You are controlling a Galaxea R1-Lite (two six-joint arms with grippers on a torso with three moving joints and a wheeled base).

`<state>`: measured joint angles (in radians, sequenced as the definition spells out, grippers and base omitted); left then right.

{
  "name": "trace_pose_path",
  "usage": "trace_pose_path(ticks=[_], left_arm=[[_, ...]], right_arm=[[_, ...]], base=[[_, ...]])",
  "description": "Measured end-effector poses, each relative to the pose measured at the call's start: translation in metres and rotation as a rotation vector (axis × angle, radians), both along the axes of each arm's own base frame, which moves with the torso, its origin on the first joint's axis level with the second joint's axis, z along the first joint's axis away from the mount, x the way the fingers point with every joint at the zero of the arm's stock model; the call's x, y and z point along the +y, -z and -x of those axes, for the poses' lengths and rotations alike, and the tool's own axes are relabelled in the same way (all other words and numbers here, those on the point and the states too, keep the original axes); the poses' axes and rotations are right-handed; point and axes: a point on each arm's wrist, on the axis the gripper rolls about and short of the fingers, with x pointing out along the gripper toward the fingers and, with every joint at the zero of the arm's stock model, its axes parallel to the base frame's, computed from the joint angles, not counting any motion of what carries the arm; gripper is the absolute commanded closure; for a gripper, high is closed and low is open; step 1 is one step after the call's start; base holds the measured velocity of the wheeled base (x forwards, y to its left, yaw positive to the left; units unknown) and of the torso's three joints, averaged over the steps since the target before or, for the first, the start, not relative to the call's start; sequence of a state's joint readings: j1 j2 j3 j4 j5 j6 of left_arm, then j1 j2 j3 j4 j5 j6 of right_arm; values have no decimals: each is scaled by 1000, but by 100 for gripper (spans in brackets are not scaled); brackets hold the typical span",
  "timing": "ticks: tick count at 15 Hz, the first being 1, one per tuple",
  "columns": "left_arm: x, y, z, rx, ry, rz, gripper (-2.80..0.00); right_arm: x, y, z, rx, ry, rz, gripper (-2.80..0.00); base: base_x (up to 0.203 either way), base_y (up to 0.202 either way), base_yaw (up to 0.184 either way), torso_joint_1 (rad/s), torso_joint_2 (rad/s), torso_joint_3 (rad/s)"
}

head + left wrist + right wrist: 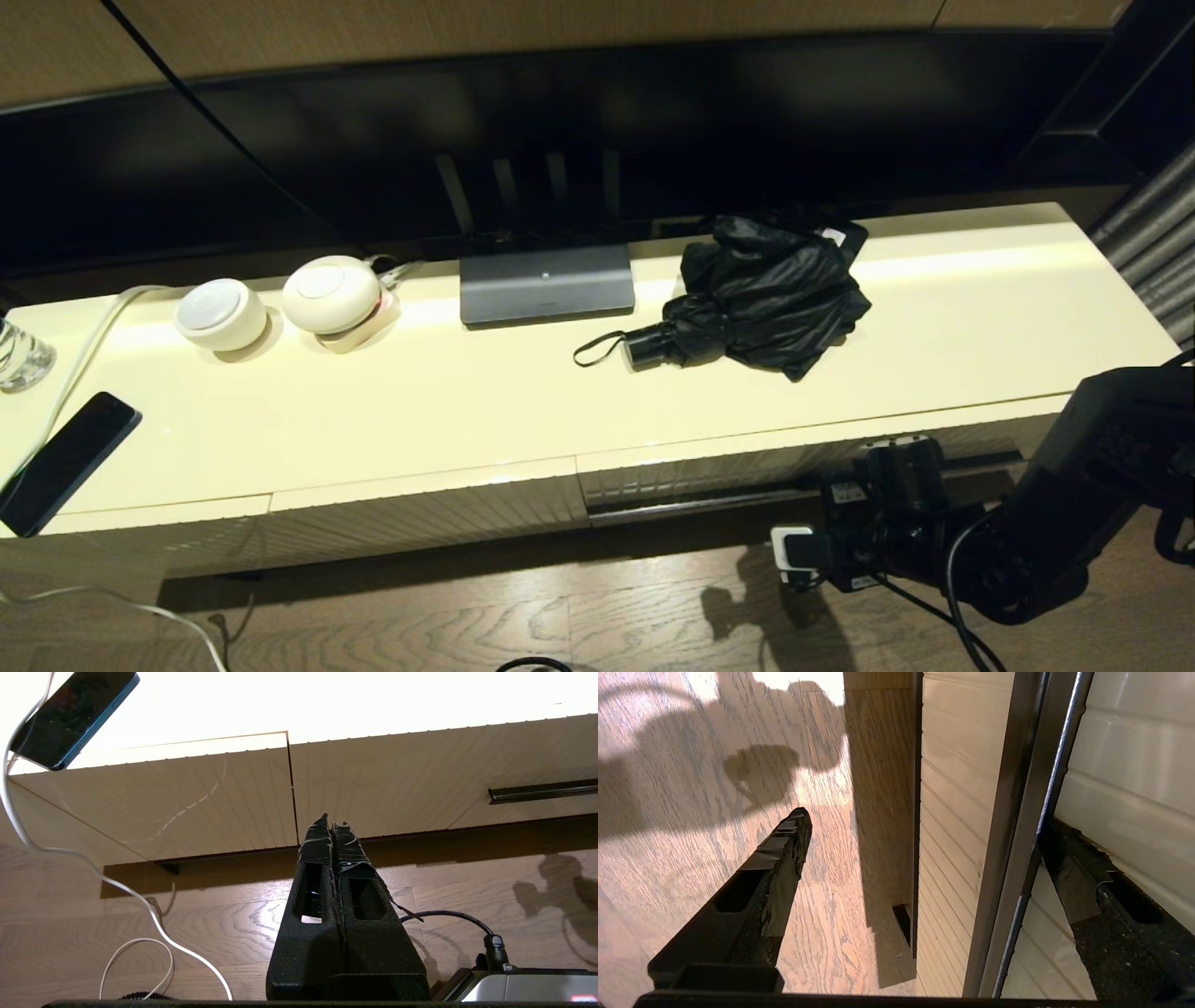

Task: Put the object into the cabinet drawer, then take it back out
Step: Open the drawer

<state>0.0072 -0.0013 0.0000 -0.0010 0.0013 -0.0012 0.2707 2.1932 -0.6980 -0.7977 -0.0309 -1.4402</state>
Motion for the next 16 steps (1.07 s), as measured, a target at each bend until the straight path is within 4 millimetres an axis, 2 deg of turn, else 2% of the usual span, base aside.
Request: trace_pose_path(ticks=[16], left_arm=[[0, 0, 0, 1, 0, 0, 0]], right_arm=[[-8, 22, 44, 158, -11, 38, -280]], base=[[0, 0, 0, 0, 0, 0]])
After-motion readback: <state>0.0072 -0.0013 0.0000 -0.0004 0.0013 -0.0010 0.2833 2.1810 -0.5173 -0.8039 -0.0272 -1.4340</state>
